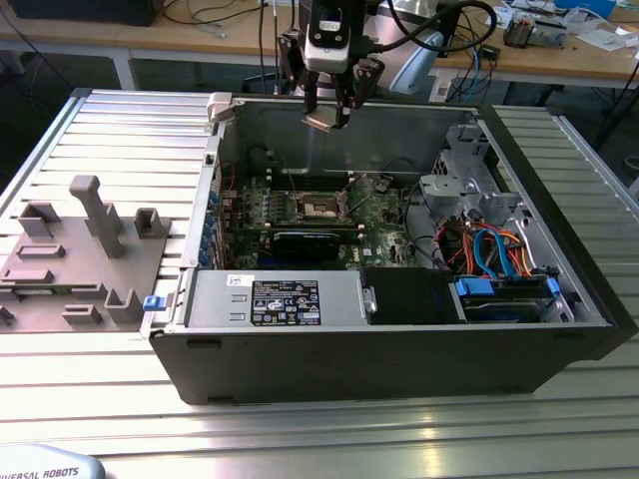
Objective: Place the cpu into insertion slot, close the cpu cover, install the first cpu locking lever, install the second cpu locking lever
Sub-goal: 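Place the cpu into insertion slot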
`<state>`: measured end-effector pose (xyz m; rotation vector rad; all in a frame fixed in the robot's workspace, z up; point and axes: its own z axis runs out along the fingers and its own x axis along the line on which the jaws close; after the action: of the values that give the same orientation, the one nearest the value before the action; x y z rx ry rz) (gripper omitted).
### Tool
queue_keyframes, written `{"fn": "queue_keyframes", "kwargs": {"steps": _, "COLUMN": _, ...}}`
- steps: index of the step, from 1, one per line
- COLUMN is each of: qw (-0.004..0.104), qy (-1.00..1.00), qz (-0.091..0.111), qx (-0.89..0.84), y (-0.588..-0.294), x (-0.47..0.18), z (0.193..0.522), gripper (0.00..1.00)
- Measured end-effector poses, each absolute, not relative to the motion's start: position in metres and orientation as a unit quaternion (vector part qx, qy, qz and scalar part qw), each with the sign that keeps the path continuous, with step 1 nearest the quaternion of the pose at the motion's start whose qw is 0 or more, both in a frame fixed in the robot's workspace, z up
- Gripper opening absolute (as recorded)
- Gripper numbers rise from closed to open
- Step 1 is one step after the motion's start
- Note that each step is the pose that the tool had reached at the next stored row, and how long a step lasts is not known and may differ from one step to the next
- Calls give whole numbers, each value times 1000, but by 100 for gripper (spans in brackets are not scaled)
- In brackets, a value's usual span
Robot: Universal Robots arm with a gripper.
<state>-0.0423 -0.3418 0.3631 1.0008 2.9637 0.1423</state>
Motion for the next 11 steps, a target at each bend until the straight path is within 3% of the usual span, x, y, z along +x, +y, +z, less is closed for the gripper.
{"fn": "queue_keyframes", "kwargs": {"steps": 11, "qw": 5, "qy": 945, "qz": 45, "qx": 325, "y": -342, "x": -42, "z": 363, "gripper": 54}}
